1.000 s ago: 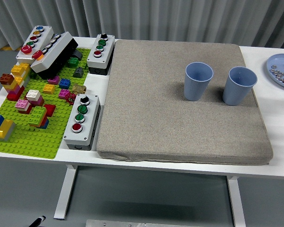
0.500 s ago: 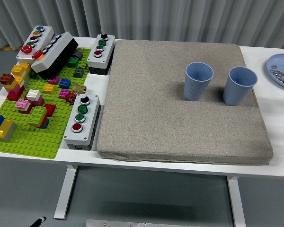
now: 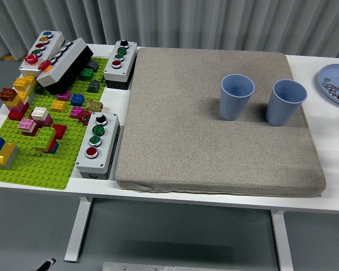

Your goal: Pick cup pour cup place

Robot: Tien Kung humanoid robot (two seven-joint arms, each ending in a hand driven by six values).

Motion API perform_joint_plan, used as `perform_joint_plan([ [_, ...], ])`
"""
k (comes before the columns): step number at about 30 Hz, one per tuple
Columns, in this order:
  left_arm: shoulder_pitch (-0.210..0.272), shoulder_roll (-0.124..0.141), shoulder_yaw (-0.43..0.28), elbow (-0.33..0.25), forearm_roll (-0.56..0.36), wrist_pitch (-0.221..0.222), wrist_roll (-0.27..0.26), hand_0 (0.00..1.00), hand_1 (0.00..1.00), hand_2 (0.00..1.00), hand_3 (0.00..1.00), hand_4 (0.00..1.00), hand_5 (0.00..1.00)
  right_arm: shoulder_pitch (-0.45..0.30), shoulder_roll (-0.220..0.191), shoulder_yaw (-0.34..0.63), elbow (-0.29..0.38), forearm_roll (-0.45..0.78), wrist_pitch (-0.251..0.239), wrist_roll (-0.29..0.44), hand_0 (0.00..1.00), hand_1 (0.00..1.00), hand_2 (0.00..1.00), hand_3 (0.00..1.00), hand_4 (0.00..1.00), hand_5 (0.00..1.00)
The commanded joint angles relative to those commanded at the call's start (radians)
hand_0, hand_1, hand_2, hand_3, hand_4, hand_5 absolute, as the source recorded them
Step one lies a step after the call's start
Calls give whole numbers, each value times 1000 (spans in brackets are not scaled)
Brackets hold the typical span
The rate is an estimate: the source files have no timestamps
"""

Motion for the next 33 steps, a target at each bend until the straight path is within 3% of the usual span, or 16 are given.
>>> perform_joint_plan([
  [11,0,-6,-10,0,15,-1,5,830,806,885,784,638,991,-7,15,11,-1,-7,7,-3,876,767,760,769,805,998],
  [33,-4,-4,-20,0,12,2,2,831,807,884,784,640,992,0,8,3,0,-1,9,2,881,770,764,773,805,998],
])
